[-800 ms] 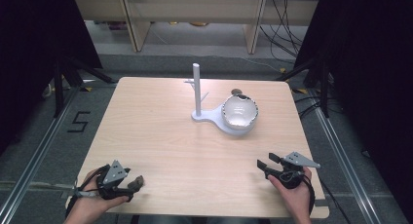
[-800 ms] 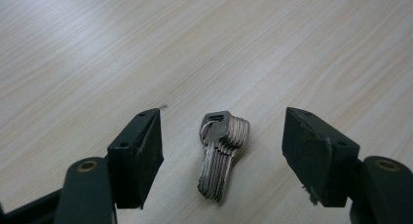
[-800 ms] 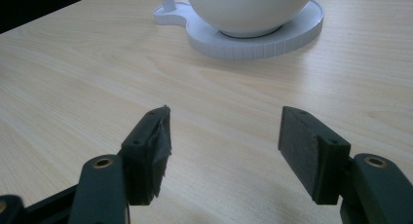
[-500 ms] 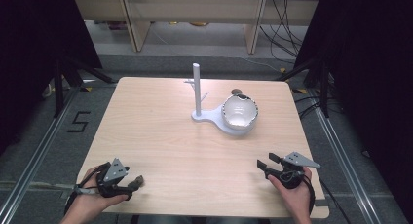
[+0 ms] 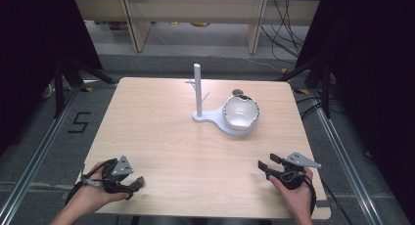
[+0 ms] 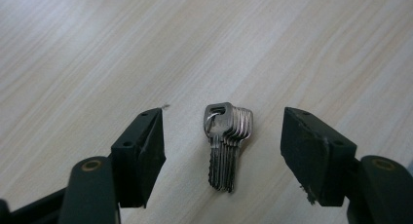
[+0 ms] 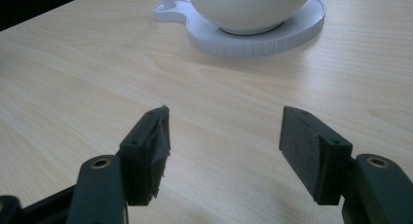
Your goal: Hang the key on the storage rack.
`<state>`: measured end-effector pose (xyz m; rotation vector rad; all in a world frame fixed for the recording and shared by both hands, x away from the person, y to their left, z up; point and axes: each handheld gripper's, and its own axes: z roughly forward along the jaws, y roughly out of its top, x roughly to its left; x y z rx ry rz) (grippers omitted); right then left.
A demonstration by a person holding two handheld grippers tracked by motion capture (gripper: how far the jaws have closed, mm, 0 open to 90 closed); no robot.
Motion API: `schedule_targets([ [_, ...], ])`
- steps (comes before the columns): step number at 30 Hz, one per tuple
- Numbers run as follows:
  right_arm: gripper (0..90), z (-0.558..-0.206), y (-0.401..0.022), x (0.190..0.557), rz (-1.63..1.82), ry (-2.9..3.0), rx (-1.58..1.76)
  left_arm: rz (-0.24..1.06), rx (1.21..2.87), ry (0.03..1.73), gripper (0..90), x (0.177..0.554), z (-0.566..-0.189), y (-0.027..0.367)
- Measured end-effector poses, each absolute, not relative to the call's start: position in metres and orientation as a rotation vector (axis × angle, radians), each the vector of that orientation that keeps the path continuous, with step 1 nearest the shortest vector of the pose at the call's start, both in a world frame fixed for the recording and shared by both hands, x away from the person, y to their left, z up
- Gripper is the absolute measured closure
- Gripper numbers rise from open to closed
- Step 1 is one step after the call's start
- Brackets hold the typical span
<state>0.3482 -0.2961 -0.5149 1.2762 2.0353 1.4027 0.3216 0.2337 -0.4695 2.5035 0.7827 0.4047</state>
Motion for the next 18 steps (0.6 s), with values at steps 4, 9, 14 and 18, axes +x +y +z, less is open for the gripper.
schedule_targets([
  [4,36.3,-0.514,-0.296,0.348,1.403,2.04,1.286,0.36,2.591,0.781,35.7,0.324,-0.47,0.226],
  [9,36.0,-0.515,-0.296,0.348,1.41,2.036,1.283,0.316,2.729,0.728,42.9,0.325,-0.473,0.22],
  [14,36.0,-0.514,-0.297,0.348,1.372,2.036,1.262,0.29,2.778,0.719,47.2,0.326,-0.476,0.219],
  [18,35.9,-0.514,-0.296,0.349,1.391,2.038,1.258,0.281,2.801,0.705,53.2,0.329,-0.478,0.22],
])
